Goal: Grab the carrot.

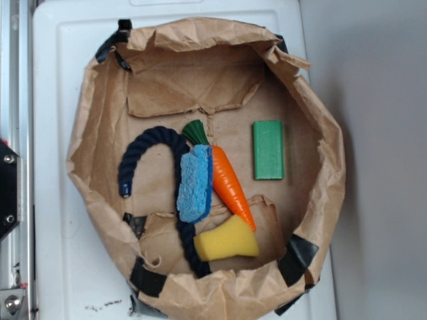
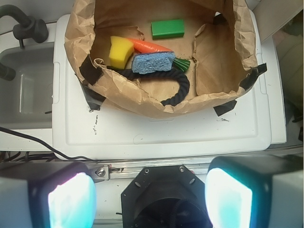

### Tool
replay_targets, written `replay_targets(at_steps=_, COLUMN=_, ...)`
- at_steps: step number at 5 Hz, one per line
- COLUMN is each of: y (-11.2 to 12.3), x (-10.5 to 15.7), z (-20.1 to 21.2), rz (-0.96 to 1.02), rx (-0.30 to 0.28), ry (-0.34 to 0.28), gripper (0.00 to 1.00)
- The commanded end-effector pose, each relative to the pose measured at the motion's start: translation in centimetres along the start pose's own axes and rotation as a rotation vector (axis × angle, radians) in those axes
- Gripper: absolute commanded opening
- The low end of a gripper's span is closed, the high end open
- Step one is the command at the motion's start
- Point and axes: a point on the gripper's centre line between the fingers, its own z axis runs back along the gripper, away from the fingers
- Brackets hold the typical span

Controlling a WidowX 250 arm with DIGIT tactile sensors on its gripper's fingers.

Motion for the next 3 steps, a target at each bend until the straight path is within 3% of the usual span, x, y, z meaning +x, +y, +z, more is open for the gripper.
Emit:
replay_targets(at_steps=1, y=0.0, x=0.0, z=0.0, rz=0.000, rx=0.000, ry=0.000, gripper=1.00)
replay_targets(at_steps=3, y=-0.1, x=3.6, z=-0.2, rz=-0.030, rx=-0.003, ry=-0.013, gripper=1.00)
